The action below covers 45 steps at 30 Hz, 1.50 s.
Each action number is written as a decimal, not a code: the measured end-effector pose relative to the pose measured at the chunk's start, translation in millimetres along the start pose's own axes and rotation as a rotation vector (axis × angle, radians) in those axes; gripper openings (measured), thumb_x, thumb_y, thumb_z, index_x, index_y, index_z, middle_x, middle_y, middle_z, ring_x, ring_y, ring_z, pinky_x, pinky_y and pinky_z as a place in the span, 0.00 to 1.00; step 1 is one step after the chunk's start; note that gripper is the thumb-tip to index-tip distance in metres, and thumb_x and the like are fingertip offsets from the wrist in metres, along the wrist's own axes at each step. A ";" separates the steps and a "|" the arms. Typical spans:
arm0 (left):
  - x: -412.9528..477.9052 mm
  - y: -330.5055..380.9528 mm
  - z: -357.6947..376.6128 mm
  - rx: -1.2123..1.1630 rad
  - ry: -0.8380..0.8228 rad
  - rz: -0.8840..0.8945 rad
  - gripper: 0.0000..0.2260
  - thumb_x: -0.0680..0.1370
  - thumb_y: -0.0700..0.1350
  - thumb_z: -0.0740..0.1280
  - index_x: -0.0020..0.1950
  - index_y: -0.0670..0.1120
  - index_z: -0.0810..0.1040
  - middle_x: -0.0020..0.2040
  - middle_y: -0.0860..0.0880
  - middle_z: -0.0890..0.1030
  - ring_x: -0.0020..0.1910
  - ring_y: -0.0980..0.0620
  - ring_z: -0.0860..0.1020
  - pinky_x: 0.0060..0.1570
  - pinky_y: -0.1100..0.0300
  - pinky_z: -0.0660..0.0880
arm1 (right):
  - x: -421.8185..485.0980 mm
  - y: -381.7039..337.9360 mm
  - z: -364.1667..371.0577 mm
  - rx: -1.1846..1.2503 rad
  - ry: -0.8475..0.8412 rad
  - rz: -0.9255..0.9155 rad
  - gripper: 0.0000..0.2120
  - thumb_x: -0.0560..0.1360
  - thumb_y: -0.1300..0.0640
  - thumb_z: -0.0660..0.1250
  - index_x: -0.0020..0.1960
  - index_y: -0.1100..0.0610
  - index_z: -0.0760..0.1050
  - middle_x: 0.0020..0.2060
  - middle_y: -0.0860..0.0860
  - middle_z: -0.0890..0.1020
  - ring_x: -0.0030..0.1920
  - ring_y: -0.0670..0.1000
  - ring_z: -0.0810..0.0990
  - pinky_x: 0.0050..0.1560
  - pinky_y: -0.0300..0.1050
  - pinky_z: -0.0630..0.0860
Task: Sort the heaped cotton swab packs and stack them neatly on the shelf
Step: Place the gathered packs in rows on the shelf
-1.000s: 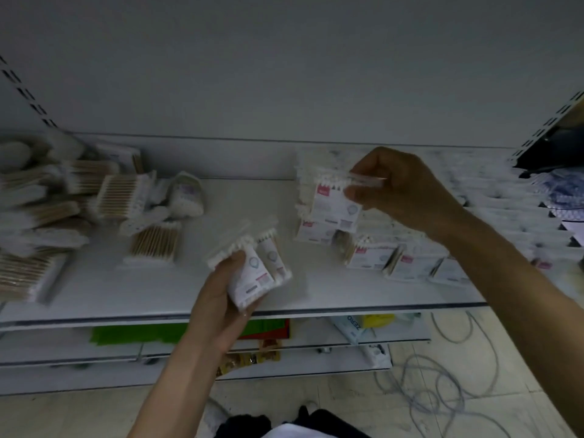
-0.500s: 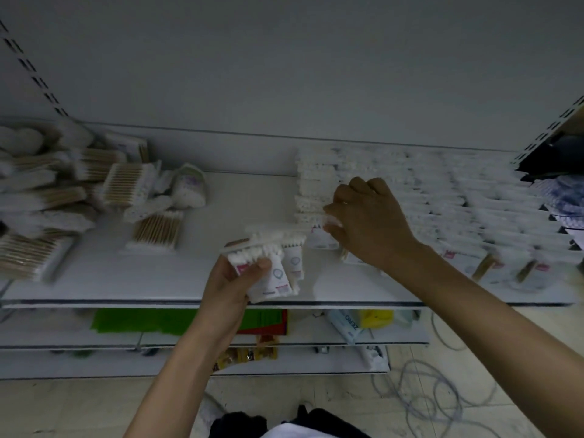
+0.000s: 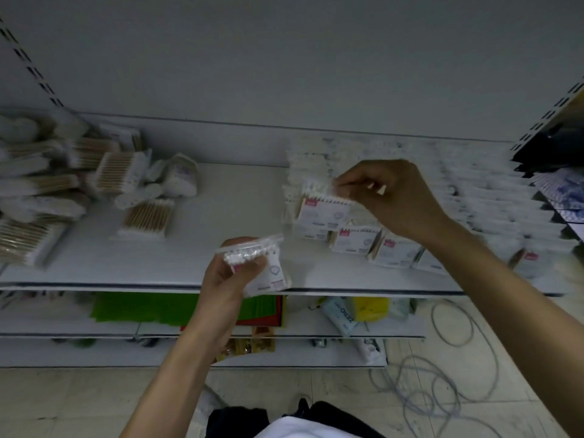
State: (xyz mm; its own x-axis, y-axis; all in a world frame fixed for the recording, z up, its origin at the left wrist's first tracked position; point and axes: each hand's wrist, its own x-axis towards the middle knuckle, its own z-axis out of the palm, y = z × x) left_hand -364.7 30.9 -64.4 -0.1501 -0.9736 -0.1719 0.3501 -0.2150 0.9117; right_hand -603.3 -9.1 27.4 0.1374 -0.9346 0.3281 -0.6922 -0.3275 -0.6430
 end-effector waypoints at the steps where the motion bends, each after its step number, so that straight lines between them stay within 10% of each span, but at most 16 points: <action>1: -0.2 -0.6 -0.4 -0.007 -0.011 -0.004 0.14 0.67 0.37 0.73 0.50 0.47 0.77 0.43 0.53 0.85 0.44 0.54 0.83 0.41 0.60 0.80 | 2.1 -2.2 5.3 -0.001 -0.049 -0.009 0.06 0.74 0.61 0.70 0.47 0.52 0.82 0.41 0.37 0.80 0.42 0.31 0.77 0.45 0.22 0.67; 9: -1.6 -6.5 5.2 0.073 -0.065 0.012 0.13 0.68 0.41 0.72 0.52 0.49 0.80 0.48 0.51 0.85 0.51 0.52 0.82 0.48 0.59 0.77 | -1.3 23.7 45.9 -0.645 -0.002 -0.260 0.09 0.70 0.53 0.66 0.42 0.55 0.84 0.40 0.53 0.81 0.46 0.54 0.72 0.42 0.45 0.57; 17: 3.5 -4.7 22.6 0.267 -0.199 0.162 0.15 0.71 0.51 0.73 0.57 0.60 0.79 0.71 0.53 0.71 0.66 0.58 0.73 0.61 0.64 0.73 | -59.8 -22.5 47.4 0.158 -0.164 0.056 0.16 0.72 0.48 0.72 0.58 0.47 0.77 0.50 0.39 0.81 0.48 0.38 0.78 0.46 0.29 0.71; 21: 16.8 -12.4 27.0 0.491 -0.116 0.199 0.40 0.67 0.57 0.75 0.74 0.59 0.57 0.72 0.66 0.60 0.67 0.74 0.61 0.64 0.76 0.61 | -73.8 -7.2 44.9 0.141 -0.041 0.151 0.11 0.73 0.51 0.70 0.51 0.39 0.74 0.45 0.35 0.79 0.43 0.38 0.77 0.42 0.30 0.71; 26: 53.5 -20.8 37.3 0.644 -0.240 0.141 0.60 0.58 0.60 0.78 0.79 0.53 0.42 0.76 0.63 0.49 0.74 0.64 0.53 0.74 0.60 0.55 | -87.2 16.2 29.4 -0.071 -0.025 0.188 0.10 0.74 0.54 0.71 0.51 0.44 0.74 0.42 0.35 0.76 0.43 0.32 0.74 0.42 0.25 0.69; 32: 69.3 -44.3 43.1 0.795 -0.192 0.476 0.44 0.65 0.54 0.78 0.74 0.49 0.58 0.66 0.64 0.65 0.65 0.76 0.61 0.66 0.75 0.59 | -93.5 38.8 19.8 -0.136 0.113 0.188 0.09 0.71 0.50 0.69 0.50 0.50 0.77 0.43 0.43 0.77 0.44 0.42 0.77 0.46 0.36 0.72; 36: 71.5 -49.1 40.4 0.899 -0.096 0.538 0.29 0.71 0.42 0.76 0.69 0.42 0.69 0.61 0.51 0.74 0.58 0.64 0.67 0.58 0.82 0.59 | -97.2 46.4 22.5 -0.235 0.158 0.146 0.17 0.69 0.44 0.69 0.50 0.55 0.80 0.40 0.44 0.77 0.42 0.41 0.71 0.43 0.44 0.65; 45: 71.0 -52.6 41.9 1.062 -0.118 0.450 0.32 0.73 0.44 0.73 0.72 0.39 0.63 0.68 0.39 0.67 0.66 0.42 0.66 0.61 0.60 0.62 | -95.9 60.5 32.7 -0.556 0.109 -0.134 0.17 0.74 0.45 0.63 0.51 0.57 0.80 0.39 0.51 0.82 0.40 0.53 0.74 0.42 0.46 0.62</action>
State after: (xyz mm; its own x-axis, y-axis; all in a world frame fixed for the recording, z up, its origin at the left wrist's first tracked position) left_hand -432.5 -23.8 -108.9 -0.3146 -0.9204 0.2321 -0.5504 0.3761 0.7454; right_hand -635.2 56.1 -65.6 0.1965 -0.8604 0.4701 -0.9459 -0.2927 -0.1404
